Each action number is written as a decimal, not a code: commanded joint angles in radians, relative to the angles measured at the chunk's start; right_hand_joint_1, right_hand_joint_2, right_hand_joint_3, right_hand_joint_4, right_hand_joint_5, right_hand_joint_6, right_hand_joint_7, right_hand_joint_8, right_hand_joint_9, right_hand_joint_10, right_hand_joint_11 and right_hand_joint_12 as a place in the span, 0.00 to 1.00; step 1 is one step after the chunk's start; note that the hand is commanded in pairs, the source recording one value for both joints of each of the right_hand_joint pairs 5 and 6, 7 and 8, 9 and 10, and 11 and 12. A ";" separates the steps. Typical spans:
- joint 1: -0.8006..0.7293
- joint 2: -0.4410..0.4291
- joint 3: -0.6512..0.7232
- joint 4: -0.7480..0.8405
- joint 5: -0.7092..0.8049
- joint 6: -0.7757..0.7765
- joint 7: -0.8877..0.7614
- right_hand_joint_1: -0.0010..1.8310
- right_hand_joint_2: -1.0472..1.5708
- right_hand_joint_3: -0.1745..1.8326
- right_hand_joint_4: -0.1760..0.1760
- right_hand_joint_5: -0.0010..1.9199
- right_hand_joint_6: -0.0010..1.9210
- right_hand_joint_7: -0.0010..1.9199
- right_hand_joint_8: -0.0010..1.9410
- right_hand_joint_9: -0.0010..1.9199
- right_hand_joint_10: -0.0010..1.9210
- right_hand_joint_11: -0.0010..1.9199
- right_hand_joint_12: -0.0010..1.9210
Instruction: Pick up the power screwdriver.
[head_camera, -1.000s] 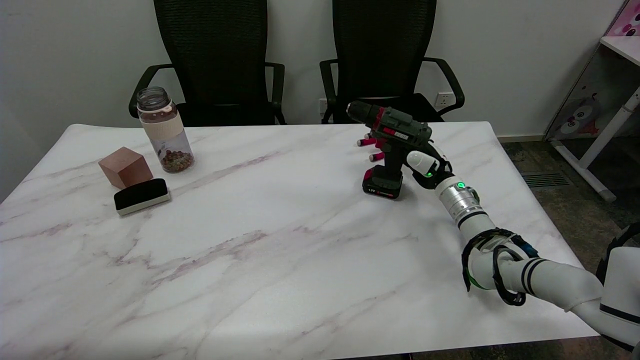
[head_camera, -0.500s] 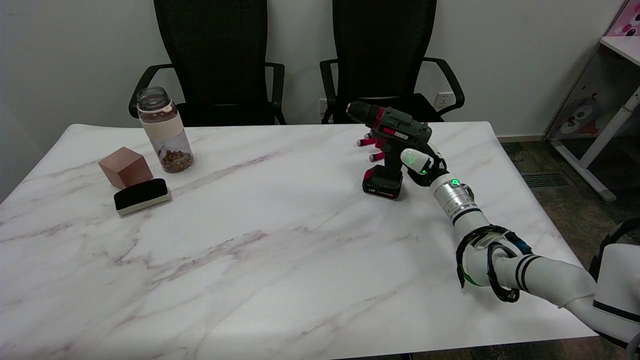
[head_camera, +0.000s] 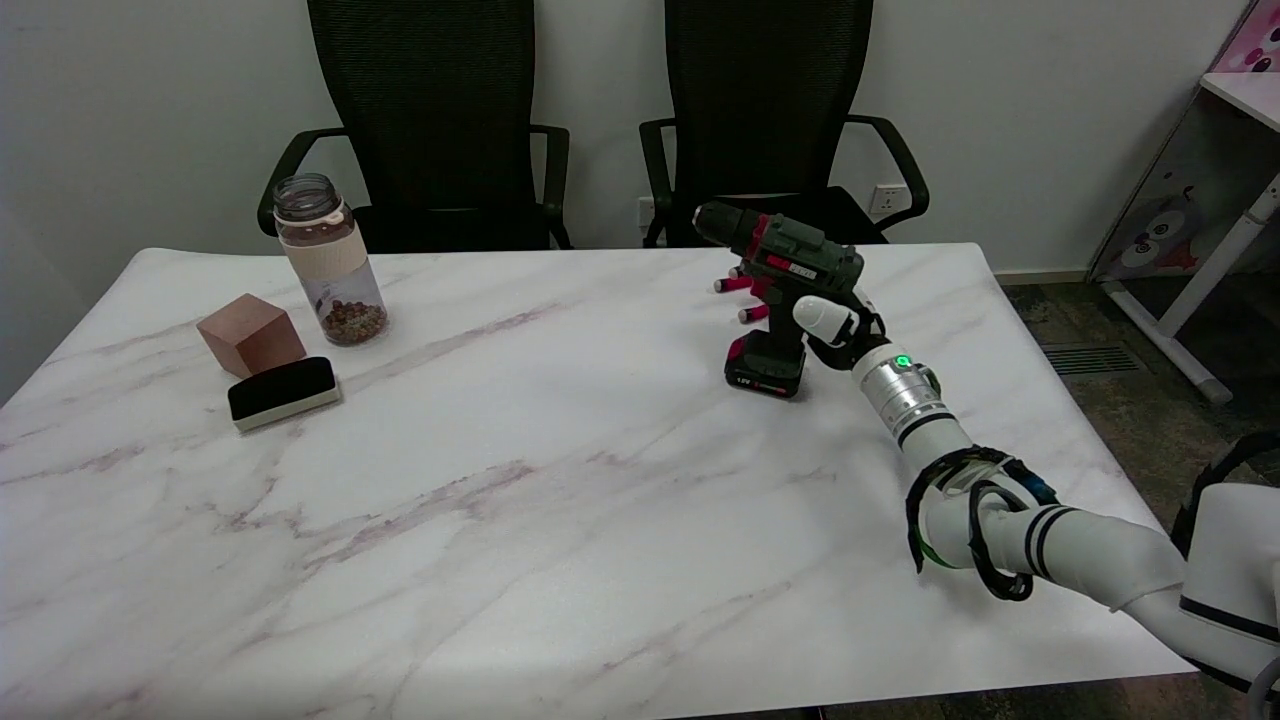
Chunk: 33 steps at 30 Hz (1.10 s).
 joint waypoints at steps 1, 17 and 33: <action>0.007 -0.003 -0.011 -0.002 0.000 -0.002 -0.002 0.54 0.19 0.51 1.00 0.15 0.15 0.15 0.15 0.14 0.14 0.15 0.15; 0.008 -0.003 -0.009 0.007 0.006 -0.022 -0.002 0.60 0.32 0.51 1.00 0.22 0.22 0.22 0.22 0.26 0.26 0.28 0.28; 0.017 -0.003 0.000 0.015 0.008 -0.063 -0.002 0.63 0.42 0.69 1.00 0.33 0.33 0.33 0.33 0.53 0.53 0.58 0.58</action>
